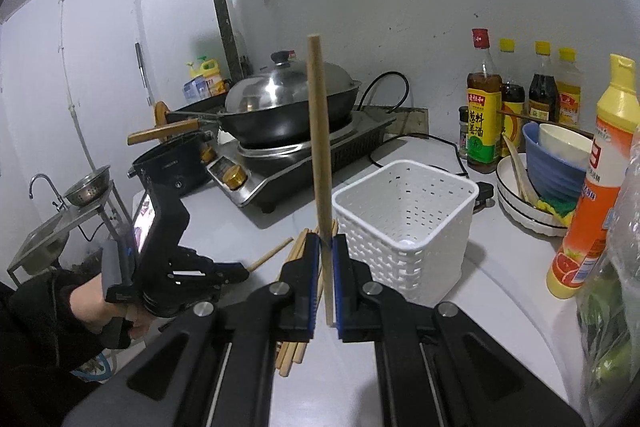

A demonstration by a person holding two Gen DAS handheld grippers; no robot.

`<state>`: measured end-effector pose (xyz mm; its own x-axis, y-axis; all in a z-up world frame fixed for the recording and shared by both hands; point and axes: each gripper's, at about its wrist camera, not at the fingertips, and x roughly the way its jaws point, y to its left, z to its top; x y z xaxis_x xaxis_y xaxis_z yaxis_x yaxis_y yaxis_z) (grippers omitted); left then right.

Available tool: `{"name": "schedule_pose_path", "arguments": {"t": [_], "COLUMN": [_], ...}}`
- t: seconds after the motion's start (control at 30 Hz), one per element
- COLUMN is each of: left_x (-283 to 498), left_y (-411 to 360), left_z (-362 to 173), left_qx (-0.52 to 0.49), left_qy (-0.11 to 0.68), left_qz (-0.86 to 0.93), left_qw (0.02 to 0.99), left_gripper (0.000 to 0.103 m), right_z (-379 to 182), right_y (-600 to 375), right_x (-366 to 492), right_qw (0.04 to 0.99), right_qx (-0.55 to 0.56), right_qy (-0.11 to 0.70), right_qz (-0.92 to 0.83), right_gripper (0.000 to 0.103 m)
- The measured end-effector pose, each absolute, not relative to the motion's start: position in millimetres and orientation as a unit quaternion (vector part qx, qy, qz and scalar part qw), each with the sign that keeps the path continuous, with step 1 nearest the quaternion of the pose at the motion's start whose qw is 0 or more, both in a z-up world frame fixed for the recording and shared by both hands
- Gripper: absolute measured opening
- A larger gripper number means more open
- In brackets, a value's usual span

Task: Organize utensils
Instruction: 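Lift the chopstick with the right tool and carry it over the white holder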

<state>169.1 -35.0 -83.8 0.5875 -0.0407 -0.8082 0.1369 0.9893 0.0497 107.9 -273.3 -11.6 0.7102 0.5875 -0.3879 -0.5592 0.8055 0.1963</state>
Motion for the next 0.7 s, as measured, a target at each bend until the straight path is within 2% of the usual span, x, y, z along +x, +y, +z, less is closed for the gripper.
{"name": "schedule_pose_path", "arguments": {"t": [0.2,0.7], "left_x": [155.6,142.2], "left_y": [-33.7,-33.8], "left_z": [-60.2,54.3], "left_qx": [0.033,0.021], "left_qy": [0.416,0.263], "left_qz": [-0.056,-0.089], "left_qw": [0.907,0.961], "left_gripper": [0.006,0.006], "right_z": [13.5,109.6], "right_y": [-282.3,-293.1], "right_x": [109.9,117.4], "right_qw": [0.931,0.951], "right_qx": [0.032,0.018], "right_qy": [0.2,0.134], "right_qz": [0.304,0.279], "right_gripper": [0.006,0.006]}}
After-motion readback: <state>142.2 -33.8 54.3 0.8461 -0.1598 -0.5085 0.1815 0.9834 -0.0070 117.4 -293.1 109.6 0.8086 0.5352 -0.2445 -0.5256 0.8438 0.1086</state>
